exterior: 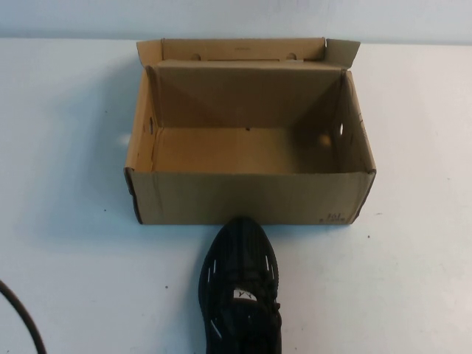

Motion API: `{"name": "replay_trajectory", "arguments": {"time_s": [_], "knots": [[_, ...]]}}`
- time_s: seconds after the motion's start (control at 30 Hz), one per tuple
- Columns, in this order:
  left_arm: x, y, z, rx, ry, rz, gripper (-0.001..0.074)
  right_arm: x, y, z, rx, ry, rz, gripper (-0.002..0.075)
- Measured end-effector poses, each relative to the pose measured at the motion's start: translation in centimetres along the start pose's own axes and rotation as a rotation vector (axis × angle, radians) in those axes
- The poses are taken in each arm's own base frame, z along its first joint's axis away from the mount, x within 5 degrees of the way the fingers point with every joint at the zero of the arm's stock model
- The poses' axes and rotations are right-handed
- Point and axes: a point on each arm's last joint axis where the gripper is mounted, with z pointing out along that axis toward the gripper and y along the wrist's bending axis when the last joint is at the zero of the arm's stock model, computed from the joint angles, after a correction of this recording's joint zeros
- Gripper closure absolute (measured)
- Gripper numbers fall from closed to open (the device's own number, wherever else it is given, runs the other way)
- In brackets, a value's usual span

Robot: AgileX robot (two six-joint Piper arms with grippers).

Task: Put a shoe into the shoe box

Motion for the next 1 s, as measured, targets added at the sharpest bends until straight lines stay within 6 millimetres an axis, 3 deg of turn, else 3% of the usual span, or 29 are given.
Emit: {"name": "replay_trajectory", "arguments": {"time_s": [0.17, 0.47, 0.57, 0.8, 1.0], "knots": [[-1.1, -0.2, 0.4, 0.012, 0.092, 0.023, 0.0737, -0.8, 1.1, 2.4, -0.183, 0.066, -0.099, 0.0742], [-0.6, -0.3, 0.8, 0.025, 0.228, 0.020, 0.0737, 0.2, 3.7, 6.7, -0.390, 0.226, -0.244, 0.0733], [-0.4, -0.4, 0.7, 0.028, 0.248, 0.021, 0.0737, 0.6, 4.5, 7.8, -0.429, 0.268, -0.281, 0.0673], [-0.2, -0.4, 0.7, 0.034, 0.268, 0.017, 0.0737, 1.6, 6.8, 10.5, -0.486, 0.325, -0.398, 0.0433], [0.1, -0.5, 0.5, 0.037, 0.306, 0.017, 0.0737, 2.3, 8.6, 13.4, -0.476, 0.391, -0.582, 0.0390]]}}
